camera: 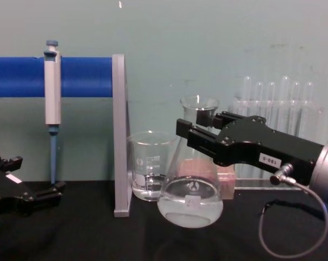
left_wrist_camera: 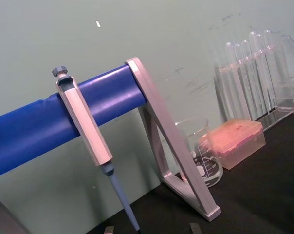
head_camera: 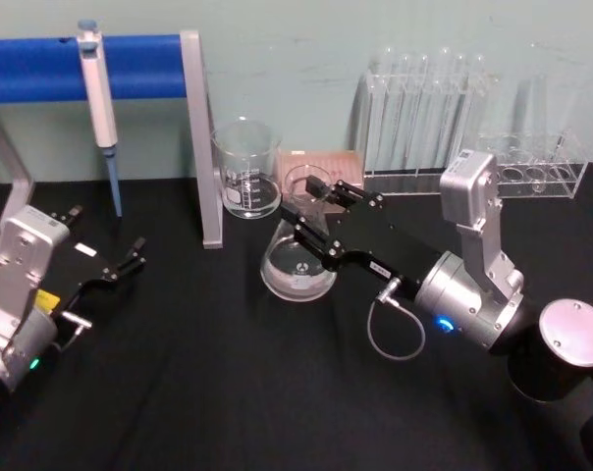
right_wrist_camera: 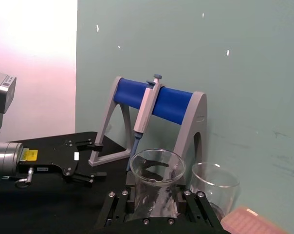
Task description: Grasp the erlenmeyer flask with one hand, shake it three times, then place it back.
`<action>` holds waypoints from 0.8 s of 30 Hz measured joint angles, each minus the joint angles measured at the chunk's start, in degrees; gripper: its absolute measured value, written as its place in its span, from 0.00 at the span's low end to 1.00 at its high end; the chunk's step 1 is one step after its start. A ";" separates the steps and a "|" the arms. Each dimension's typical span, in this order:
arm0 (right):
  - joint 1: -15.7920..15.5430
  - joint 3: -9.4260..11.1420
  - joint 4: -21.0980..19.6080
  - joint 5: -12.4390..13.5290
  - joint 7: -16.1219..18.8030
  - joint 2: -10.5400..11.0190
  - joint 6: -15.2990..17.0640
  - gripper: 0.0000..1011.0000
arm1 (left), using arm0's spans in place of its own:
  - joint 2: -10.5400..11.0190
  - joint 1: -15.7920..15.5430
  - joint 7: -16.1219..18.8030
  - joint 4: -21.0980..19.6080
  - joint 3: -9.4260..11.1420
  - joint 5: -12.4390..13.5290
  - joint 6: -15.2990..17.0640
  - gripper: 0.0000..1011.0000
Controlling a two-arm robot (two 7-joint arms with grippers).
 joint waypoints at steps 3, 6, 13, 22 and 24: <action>-0.24 0.30 -0.04 -0.03 0.00 -0.15 0.03 0.45 | 0.00 0.00 0.00 0.00 0.00 0.00 0.00 0.99; -0.47 0.55 -0.05 -0.01 0.10 -0.31 -0.01 0.45 | 0.00 0.00 0.00 0.00 0.00 0.00 0.00 0.99; -0.71 0.93 -0.02 0.22 0.53 -0.63 -0.21 0.45 | 0.00 0.00 0.00 0.00 0.00 0.00 0.00 0.99; -1.14 1.26 0.00 0.55 0.72 -0.79 -0.34 0.45 | 0.00 0.00 0.00 0.00 0.00 0.00 0.00 0.99; -1.27 1.33 -0.01 0.56 0.67 -0.83 -0.38 0.45 | 0.00 0.00 0.00 0.00 0.00 0.00 0.00 0.99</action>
